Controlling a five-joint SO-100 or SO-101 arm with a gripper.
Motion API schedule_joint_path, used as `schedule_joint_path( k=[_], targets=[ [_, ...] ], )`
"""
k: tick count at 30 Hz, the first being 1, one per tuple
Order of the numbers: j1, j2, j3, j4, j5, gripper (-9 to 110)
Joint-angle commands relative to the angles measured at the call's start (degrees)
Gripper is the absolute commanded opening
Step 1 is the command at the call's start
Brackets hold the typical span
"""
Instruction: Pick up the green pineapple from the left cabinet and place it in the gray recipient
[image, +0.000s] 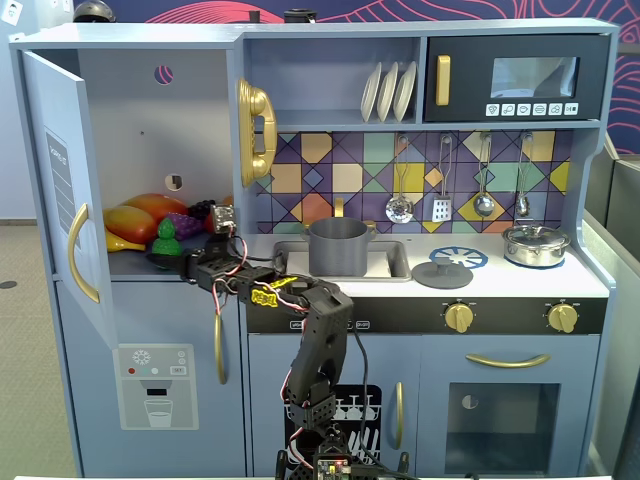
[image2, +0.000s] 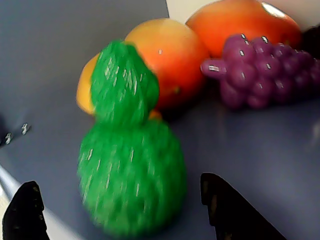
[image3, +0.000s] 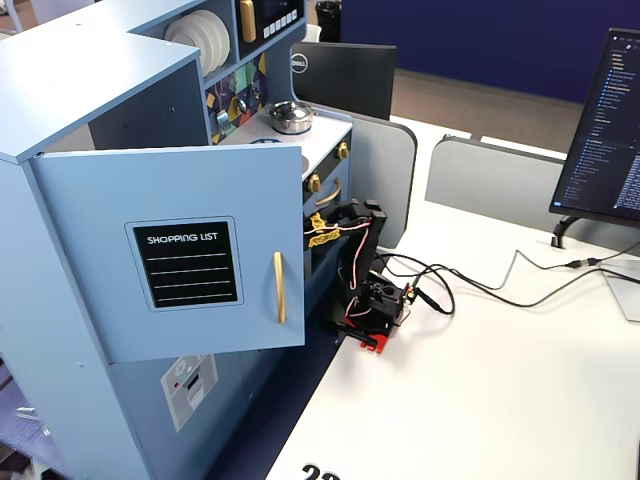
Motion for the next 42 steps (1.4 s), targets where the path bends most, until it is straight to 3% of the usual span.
schedule_joint_path(
  k=[1, 4, 7, 16, 22, 34, 42],
  targets=[
    [-1.1, -3.3, -8.8, 0.1, -1.8, 33],
    [-2.0, -6.0, -12.3, 0.2, -3.9, 23],
    [-3.4, -5.4, -13.2, 0.4, -8.6, 0],
    [-6.9, 26.9, 8.7, -4.0, -21.4, 0],
    [-7.6, 48.5, 17.6, 2.6, -28.9, 0],
    [26.5, 66.0, 15.7, 27.4, -18.6, 0],
    [38.1, 50.1, 8.9, 27.5, -15.5, 0]
  ],
)
